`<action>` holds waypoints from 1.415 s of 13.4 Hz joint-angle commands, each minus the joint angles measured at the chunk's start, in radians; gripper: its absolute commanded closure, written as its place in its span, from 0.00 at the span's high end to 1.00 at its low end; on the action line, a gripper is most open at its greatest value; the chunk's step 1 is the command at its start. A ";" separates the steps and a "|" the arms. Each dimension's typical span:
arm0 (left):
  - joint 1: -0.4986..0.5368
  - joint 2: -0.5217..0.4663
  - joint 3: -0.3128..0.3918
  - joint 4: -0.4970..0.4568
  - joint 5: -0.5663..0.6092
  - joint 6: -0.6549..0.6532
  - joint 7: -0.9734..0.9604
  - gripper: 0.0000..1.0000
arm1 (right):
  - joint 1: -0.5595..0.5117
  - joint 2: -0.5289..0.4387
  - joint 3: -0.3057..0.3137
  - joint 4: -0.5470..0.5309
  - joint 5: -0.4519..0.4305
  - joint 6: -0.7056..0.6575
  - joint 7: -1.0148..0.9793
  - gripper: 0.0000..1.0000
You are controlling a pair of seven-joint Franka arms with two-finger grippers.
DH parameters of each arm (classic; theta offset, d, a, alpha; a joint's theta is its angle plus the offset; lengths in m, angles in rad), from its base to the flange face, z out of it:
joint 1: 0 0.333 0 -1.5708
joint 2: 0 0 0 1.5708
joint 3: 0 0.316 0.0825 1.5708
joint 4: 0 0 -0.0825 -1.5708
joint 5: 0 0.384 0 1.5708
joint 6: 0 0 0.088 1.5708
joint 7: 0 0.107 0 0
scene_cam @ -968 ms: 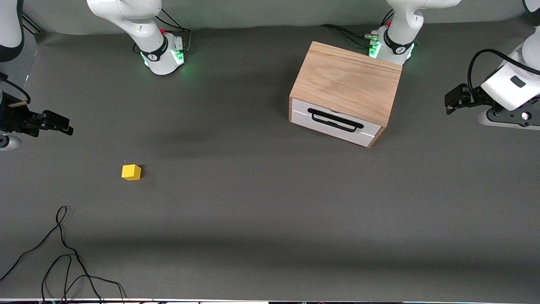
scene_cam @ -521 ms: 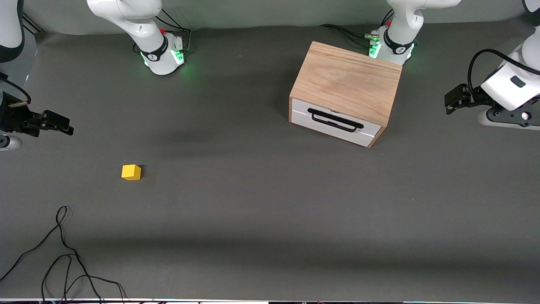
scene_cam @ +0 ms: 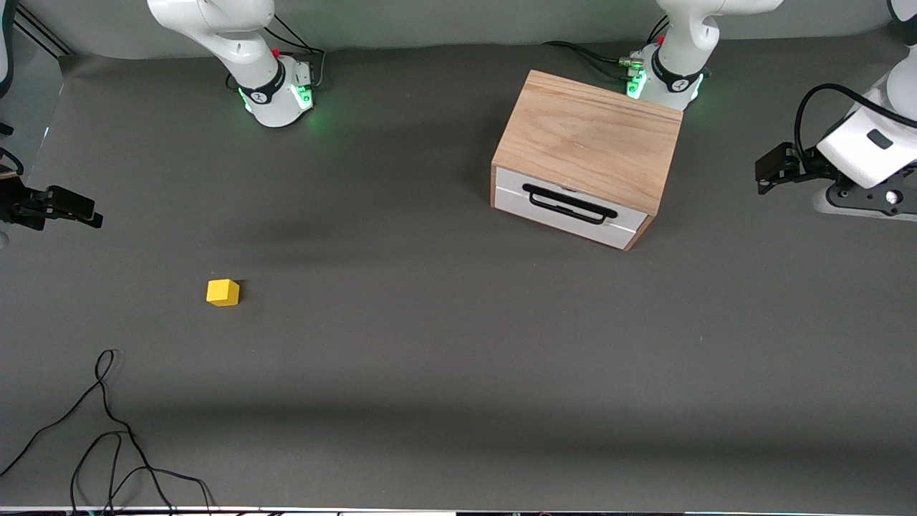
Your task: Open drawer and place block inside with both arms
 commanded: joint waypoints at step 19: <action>-0.124 0.034 -0.018 -0.009 -0.064 -0.022 -0.603 1.00 | 0.027 0.209 -0.004 -0.526 0.065 0.860 -0.014 1.00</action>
